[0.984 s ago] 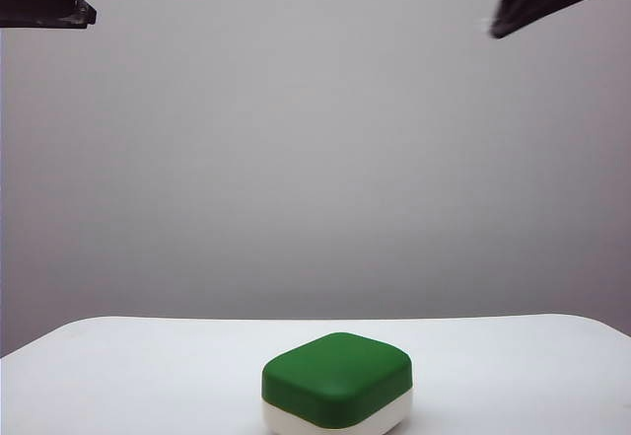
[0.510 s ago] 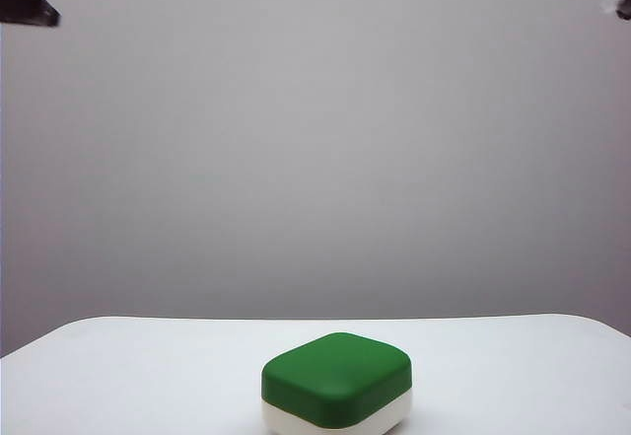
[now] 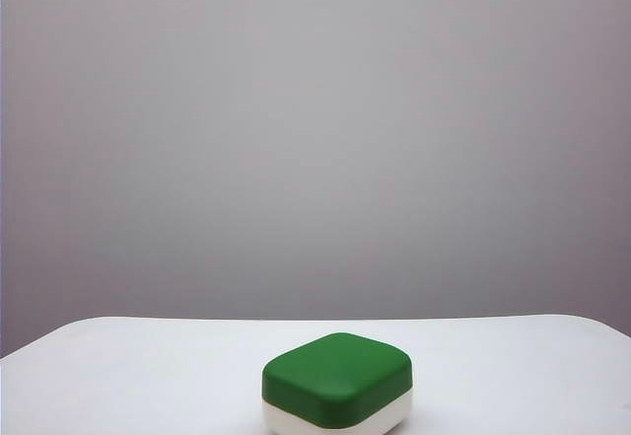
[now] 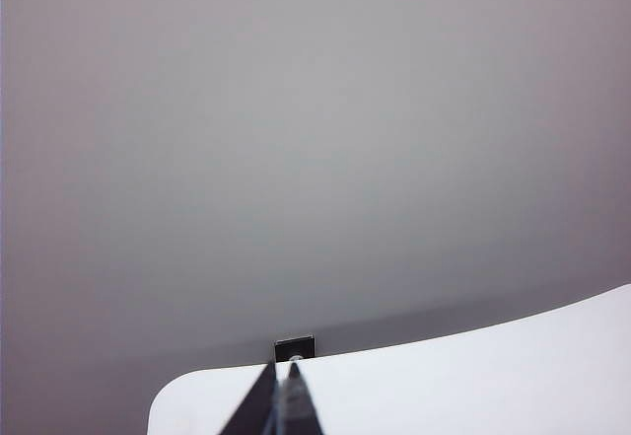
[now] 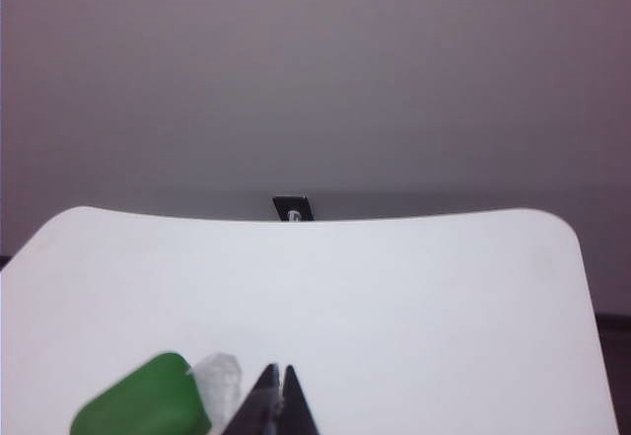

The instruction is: Pick up the foam mahjong on the table and turn it over.

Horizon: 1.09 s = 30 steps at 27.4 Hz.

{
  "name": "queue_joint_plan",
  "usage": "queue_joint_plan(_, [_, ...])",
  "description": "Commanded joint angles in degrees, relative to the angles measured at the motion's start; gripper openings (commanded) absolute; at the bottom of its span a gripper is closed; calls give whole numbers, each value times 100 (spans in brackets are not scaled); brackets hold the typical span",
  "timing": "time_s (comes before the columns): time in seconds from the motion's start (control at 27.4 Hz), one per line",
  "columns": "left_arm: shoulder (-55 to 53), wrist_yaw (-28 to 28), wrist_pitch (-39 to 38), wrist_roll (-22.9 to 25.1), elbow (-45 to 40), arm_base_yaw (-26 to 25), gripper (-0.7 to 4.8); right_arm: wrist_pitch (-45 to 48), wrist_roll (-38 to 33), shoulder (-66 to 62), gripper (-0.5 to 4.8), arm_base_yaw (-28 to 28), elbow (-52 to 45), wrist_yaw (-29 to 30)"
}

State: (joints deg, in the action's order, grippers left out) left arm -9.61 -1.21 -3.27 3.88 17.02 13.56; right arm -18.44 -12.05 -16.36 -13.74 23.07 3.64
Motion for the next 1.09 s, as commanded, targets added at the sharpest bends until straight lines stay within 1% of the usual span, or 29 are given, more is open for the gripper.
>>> queue_joint_plan(0.04, [157, 214, 15, -90, -131, -4, -6, 669, -407, 142, -6, 0, -319, -96])
queue_joint_plan(0.11, [181, 256, -4, -133, -227, -2, -6, 931, -404, 192, -6, 0, -546, -122])
queue_joint_plan(0.18, [184, 245, -2, -136, -363, -2, -6, 1067, -376, 227, -6, 4, -758, -378])
queue_joint_plan(0.29, [186, 249, 7, -258, -481, -4, -6, 1235, -330, 352, -6, 13, -944, -393])
queue_joint_plan(0.44, [188, 229, 22, -382, -584, -4, -6, 1224, -304, 717, -6, 13, -1119, -409])
queue_joint_plan(0.69, [188, 229, 66, -387, -721, -4, -6, 1207, -273, 1287, -6, 15, -1521, -520])
queue_joint_plan(0.95, [190, 229, 212, -326, -1080, -2, -6, 1228, -157, 1307, -6, 13, -2031, -494])
queue_joint_plan(1.06, [192, 201, 256, -398, -1121, -2, -6, 1272, -157, 1307, -6, 13, -2197, -496])
queue_joint_plan(1.09, [201, 116, 310, -426, -1121, -2, -6, 1287, -157, 1307, -6, 13, -2223, -496])
